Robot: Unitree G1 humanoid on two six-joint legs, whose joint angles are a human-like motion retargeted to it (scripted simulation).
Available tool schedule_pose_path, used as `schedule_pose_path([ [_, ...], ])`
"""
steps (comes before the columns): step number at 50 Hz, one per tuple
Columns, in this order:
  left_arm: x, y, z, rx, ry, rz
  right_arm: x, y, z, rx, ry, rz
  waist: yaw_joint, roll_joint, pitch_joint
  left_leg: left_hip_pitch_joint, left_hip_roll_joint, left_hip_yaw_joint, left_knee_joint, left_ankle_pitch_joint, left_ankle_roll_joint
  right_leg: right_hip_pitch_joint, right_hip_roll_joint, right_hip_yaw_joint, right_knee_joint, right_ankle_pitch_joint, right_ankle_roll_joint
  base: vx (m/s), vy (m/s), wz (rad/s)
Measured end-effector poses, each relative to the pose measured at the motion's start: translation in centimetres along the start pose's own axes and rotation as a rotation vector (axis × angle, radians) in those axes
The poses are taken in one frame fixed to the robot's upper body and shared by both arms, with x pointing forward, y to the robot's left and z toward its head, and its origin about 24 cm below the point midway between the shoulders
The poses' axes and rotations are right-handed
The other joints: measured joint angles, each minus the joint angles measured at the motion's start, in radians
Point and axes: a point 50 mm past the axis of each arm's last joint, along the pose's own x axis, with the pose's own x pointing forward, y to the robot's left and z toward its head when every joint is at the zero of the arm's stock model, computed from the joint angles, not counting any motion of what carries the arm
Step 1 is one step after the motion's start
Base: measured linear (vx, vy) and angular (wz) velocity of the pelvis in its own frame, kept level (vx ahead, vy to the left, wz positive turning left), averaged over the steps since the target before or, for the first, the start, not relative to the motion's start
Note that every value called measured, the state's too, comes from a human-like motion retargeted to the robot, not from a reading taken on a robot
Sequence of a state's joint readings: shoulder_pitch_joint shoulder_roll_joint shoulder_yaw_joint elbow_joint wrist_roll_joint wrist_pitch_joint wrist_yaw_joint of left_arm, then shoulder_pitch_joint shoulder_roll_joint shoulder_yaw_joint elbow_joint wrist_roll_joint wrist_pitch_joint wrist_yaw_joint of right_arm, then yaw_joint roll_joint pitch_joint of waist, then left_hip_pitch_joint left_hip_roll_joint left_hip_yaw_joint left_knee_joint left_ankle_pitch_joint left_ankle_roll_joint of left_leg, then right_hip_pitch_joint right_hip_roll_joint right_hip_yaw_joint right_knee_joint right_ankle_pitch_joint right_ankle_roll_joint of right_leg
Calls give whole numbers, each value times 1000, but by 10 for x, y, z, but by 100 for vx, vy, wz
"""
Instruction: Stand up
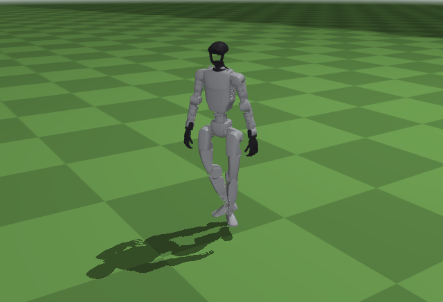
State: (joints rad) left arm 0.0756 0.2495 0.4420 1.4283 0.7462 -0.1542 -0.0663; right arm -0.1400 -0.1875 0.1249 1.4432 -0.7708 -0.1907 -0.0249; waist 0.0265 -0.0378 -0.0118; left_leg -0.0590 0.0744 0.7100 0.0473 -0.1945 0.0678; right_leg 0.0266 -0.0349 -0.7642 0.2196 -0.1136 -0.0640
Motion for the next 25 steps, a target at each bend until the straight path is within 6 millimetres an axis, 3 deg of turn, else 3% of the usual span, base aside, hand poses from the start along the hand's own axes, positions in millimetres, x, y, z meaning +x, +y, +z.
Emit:
schedule_pose_path([
  [2,2,0,11,55,-28,-18,-1,-1,-4,18,19,-7,-19,9,1,8,4,30,4,5,-13,10,-4,-48,-36,-25,-27,-2,-12,-167],
  [5,4,4,36,180,-85,-23,-3,-2,-16,88,57,-23,-50,21,12,21,13,68,24,24,-31,-3,-16,27,-56,-42,0,2,-20,-139],
  [9,4,12,70,337,-179,17,-10,3,-41,204,141,-20,-104,53,10,22,41,82,59,58,-51,-18,-32,77,-54,-44,34,4,-13,-69],
  [14,0,12,106,483,-318,81,-24,20,-78,335,299,1,-114,61,-4,17,103,69,152,128,-52,-52,-45,159,-52,-86,-2,8,-18,-91],
  [19,-4,4,118,543,-413,158,-41,36,-110,404,461,66,-57,35,3,-74,170,-213,365,254,-12,-104,-75,315,-15,-91,-33,11,-20,-153],
  [22,-2,-6,111,567,-405,162,-51,45,-124,418,521,85,-21,20,13,-167,113,-489,485,313,13,-112,-86,412,-26,-82,-39,10,-2,-142],
  [25,0,-15,98,617,-358,119,-57,56,-132,452,541,85,-11,21,12,-200,-2,-742,491,289,-79,-110,-79,452,-55,-72,-40,10,1,-77],
])
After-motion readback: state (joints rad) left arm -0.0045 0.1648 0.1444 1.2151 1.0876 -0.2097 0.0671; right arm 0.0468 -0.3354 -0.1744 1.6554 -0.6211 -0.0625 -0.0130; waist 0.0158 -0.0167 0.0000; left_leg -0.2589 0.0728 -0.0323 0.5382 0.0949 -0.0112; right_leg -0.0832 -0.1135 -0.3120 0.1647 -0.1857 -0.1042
